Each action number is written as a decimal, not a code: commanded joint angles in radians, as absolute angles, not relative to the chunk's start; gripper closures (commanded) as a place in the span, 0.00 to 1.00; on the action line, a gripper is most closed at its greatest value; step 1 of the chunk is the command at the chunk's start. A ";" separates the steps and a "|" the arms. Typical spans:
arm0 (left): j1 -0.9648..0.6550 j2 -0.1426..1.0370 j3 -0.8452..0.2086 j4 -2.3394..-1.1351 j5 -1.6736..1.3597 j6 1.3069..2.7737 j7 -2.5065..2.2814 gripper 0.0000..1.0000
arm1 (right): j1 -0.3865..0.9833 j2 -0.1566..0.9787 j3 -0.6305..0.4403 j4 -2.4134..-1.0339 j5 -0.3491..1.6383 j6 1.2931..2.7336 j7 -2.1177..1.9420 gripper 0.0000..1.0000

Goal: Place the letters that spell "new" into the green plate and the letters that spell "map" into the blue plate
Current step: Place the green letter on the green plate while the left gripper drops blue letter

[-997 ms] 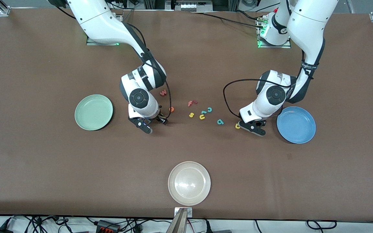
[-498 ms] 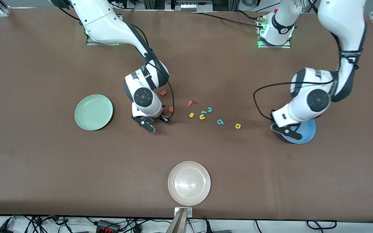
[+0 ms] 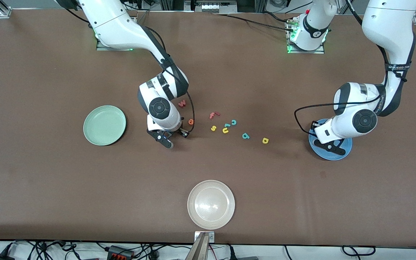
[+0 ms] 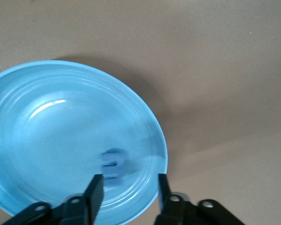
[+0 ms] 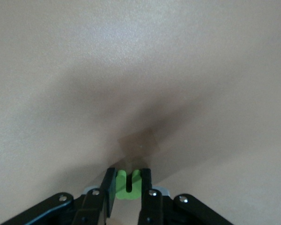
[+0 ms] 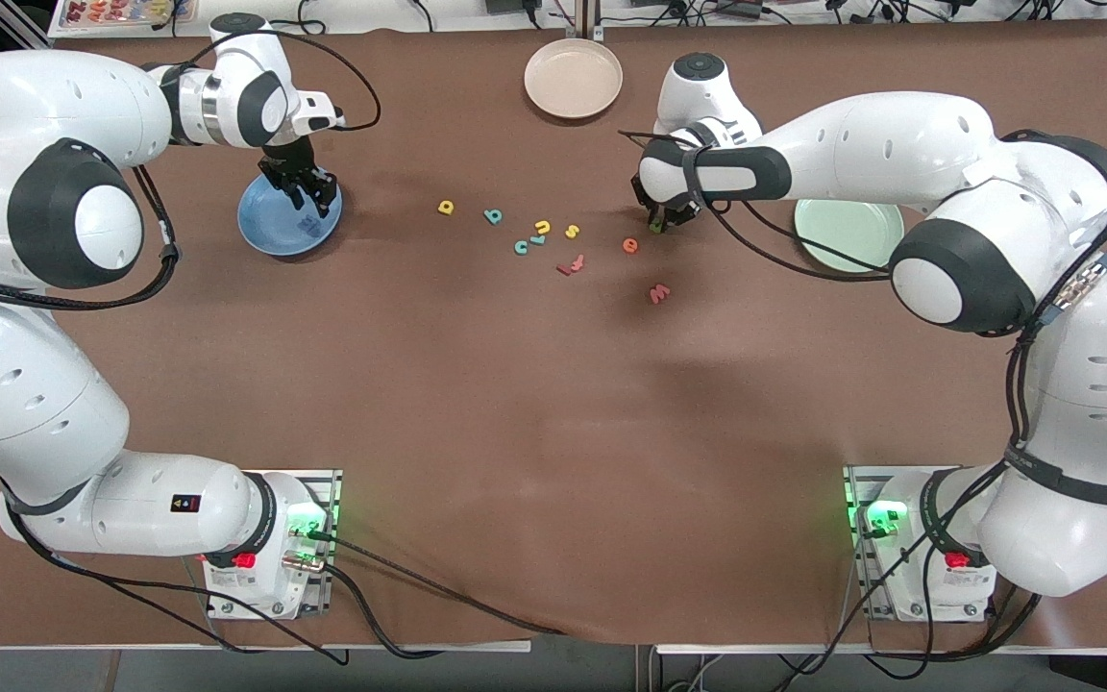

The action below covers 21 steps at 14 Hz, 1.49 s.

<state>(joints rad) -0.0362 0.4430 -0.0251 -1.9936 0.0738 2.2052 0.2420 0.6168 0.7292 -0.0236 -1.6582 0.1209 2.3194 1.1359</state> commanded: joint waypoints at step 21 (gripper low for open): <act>-0.302 0.638 -0.133 -1.838 0.103 2.419 -0.153 0.44 | 0.311 0.446 -0.169 -1.930 0.084 2.114 0.278 0.00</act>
<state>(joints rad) -0.2979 0.6364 -0.1451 -1.8587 0.0740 2.4167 -0.1373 0.3026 0.4867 -0.1865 -1.9603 0.0918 2.1489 0.2857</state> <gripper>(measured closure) 0.194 0.493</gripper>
